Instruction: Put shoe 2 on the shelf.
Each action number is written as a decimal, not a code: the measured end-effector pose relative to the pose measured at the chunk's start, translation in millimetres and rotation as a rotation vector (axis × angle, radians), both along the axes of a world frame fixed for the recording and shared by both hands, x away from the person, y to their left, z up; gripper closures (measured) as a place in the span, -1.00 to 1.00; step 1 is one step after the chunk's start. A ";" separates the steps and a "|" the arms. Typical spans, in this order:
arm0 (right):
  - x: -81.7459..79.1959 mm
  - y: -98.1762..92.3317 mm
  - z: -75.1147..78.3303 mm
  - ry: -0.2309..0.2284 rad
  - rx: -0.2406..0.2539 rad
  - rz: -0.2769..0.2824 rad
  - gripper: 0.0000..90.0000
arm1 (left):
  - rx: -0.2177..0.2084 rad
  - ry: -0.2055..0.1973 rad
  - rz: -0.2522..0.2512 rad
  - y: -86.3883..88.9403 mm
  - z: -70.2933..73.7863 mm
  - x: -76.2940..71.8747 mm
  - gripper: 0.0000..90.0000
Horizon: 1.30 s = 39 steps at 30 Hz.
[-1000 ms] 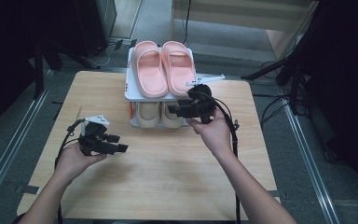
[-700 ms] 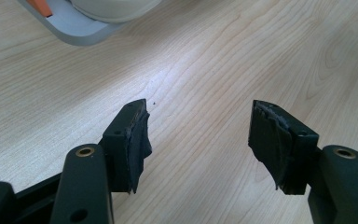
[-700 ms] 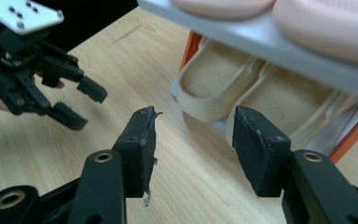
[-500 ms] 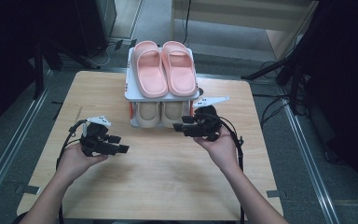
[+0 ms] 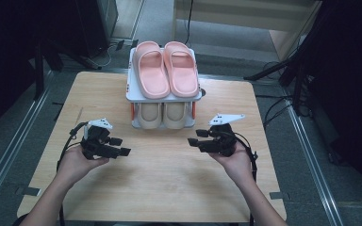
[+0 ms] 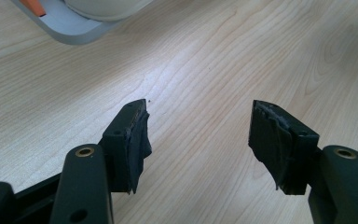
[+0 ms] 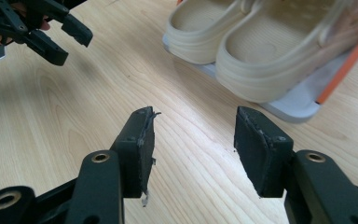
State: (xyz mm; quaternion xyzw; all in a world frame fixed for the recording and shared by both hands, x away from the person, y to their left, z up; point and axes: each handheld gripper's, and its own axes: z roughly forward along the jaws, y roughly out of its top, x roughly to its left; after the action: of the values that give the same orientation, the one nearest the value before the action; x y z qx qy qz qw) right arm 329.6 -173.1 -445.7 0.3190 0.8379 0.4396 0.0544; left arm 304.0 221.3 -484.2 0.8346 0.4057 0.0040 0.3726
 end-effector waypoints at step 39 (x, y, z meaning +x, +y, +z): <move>6.1 -32.9 -25.1 0.039 0.009 -0.057 0.07 | -0.002 -0.015 0.014 2.5 2.1 4.5 -0.19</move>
State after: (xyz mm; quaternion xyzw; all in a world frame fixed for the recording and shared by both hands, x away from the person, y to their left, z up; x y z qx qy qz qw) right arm 335.6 -206.0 -470.8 0.3513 0.8275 0.4353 0.0493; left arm 308.5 223.8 -482.1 0.8313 0.4088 0.0124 0.3765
